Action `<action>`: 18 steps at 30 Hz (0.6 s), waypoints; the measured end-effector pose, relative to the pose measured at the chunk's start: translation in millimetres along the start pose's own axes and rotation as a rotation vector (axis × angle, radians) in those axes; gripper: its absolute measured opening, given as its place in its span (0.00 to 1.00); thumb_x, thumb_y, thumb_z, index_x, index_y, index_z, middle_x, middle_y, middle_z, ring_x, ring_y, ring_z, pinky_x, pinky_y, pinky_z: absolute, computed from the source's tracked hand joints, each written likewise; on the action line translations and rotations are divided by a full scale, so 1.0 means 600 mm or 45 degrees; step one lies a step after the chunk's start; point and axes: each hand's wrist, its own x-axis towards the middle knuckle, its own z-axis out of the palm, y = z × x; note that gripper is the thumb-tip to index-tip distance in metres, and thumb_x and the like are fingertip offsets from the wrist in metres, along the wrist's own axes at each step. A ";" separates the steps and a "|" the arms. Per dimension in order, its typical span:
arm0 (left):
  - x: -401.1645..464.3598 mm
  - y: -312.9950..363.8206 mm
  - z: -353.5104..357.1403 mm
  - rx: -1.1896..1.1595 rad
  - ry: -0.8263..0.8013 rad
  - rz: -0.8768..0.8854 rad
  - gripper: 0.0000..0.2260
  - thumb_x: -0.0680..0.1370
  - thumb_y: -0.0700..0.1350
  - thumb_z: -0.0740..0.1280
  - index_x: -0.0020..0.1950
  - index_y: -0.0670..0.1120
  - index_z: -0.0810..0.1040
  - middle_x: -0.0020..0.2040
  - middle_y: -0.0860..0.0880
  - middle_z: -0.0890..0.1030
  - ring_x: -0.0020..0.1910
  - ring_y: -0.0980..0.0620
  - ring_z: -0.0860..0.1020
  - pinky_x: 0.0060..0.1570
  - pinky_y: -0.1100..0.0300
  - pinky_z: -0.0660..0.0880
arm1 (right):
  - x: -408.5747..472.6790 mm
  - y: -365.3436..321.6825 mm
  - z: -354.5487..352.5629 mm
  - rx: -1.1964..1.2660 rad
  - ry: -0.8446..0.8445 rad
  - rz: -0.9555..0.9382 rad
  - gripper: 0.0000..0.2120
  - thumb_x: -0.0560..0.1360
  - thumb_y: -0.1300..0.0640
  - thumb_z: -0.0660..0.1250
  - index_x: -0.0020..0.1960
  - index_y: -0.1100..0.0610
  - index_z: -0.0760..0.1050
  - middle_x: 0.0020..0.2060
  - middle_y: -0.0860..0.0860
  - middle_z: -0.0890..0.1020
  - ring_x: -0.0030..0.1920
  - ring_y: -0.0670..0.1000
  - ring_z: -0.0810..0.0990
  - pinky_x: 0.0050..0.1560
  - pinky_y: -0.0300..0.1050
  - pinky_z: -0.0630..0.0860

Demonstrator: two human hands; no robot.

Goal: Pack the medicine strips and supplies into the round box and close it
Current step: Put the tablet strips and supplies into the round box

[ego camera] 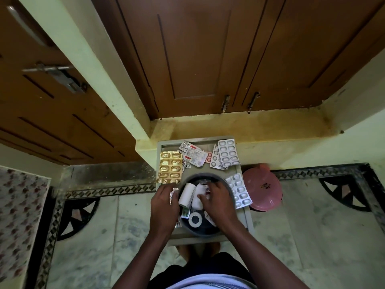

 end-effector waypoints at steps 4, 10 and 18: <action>0.042 -0.010 -0.008 0.010 0.095 -0.156 0.09 0.80 0.38 0.68 0.60 0.42 0.82 0.55 0.45 0.82 0.54 0.47 0.79 0.52 0.60 0.71 | 0.007 0.005 -0.021 0.084 0.223 -0.109 0.11 0.76 0.52 0.73 0.53 0.57 0.82 0.50 0.55 0.82 0.53 0.55 0.81 0.53 0.45 0.75; 0.131 -0.069 0.023 0.112 -0.095 -0.525 0.19 0.77 0.51 0.69 0.63 0.40 0.77 0.59 0.37 0.80 0.58 0.36 0.78 0.49 0.54 0.72 | 0.083 0.014 -0.080 0.130 0.481 0.027 0.10 0.77 0.54 0.71 0.54 0.60 0.82 0.48 0.57 0.81 0.47 0.58 0.80 0.48 0.50 0.77; 0.169 -0.100 0.043 0.030 -0.062 -0.721 0.21 0.74 0.52 0.76 0.56 0.37 0.81 0.52 0.37 0.84 0.55 0.37 0.82 0.46 0.55 0.72 | 0.190 0.069 -0.111 -0.178 0.224 0.561 0.27 0.77 0.43 0.71 0.67 0.60 0.72 0.63 0.63 0.75 0.62 0.66 0.76 0.53 0.55 0.72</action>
